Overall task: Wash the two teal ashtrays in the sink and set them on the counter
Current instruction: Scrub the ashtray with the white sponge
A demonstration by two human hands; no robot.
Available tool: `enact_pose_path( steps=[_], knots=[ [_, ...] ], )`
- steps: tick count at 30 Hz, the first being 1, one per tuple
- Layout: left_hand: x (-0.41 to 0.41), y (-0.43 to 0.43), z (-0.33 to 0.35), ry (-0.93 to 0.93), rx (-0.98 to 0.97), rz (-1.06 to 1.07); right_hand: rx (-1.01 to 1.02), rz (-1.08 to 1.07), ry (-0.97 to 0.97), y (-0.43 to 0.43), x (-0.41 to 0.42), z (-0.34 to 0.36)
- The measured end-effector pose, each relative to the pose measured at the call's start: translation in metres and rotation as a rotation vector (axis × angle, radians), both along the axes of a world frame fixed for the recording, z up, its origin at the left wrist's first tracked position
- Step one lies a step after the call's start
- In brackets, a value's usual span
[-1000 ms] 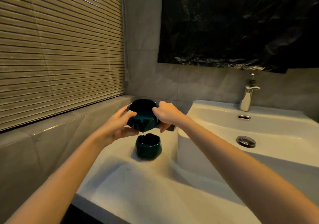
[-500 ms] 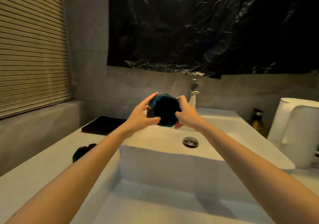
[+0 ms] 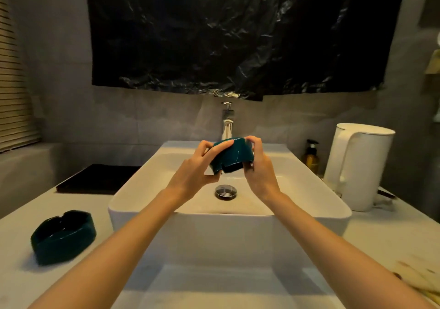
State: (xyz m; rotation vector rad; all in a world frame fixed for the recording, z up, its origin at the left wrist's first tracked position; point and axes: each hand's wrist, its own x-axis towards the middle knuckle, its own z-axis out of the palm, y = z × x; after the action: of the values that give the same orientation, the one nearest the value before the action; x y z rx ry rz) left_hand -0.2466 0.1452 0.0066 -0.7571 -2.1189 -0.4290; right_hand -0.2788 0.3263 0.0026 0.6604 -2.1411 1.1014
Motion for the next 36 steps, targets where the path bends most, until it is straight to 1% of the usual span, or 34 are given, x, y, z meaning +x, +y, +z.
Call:
enact_pose_path(
  steps=[2, 6, 12, 14, 17, 20, 23, 25, 27, 30, 32, 34, 36],
  knots=[
    [0.001, -0.003, -0.001, 0.034, -0.006, 0.011, 0.033, -0.005, 0.051, -0.002, -0.001, -0.002],
    [0.004, -0.005, -0.002, 0.02, 0.014, 0.005, 0.037, 0.003, 0.055, -0.003, -0.002, -0.003],
    [0.001, -0.002, -0.003, -0.034, 0.058, -0.004, -0.022, 0.034, -0.022, -0.001, -0.001, -0.002],
    [0.0, -0.002, -0.004, -0.081, 0.1, -0.021, -0.025, 0.047, -0.067, -0.001, -0.001, -0.002],
    [-0.001, 0.002, -0.004, -0.21, 0.247, -0.074, -0.026, 0.049, -0.117, 0.0, -0.002, -0.004],
    [0.002, 0.014, 0.002, -0.353, 0.501, -0.129, -0.104, 0.004, -0.125, 0.001, 0.003, 0.001],
    [0.006, 0.028, 0.007, -0.511, 0.723, -0.139, -0.175, 0.008, -0.224, 0.007, 0.011, 0.009],
    [0.008, 0.037, 0.008, -0.63, 0.884, -0.179, -0.16, -0.011, -0.263, 0.018, 0.017, 0.016],
    [0.01, 0.046, 0.007, -0.714, 0.998, -0.211, -0.127, -0.071, -0.229, 0.036, 0.027, 0.025],
    [0.013, 0.061, 0.007, -0.781, 1.038, -0.231, -0.13, -0.159, -0.165, 0.074, 0.05, 0.034],
    [0.015, 0.072, 0.007, -0.813, 1.042, -0.246, -0.12, -0.248, -0.157, 0.104, 0.07, 0.034],
    [0.016, 0.082, 0.005, -0.835, 1.046, -0.252, -0.095, -0.355, -0.2, 0.133, 0.089, 0.03],
    [0.016, 0.09, 0.002, -0.858, 1.047, -0.245, -0.078, -0.429, -0.312, 0.159, 0.106, 0.019]
  ],
)
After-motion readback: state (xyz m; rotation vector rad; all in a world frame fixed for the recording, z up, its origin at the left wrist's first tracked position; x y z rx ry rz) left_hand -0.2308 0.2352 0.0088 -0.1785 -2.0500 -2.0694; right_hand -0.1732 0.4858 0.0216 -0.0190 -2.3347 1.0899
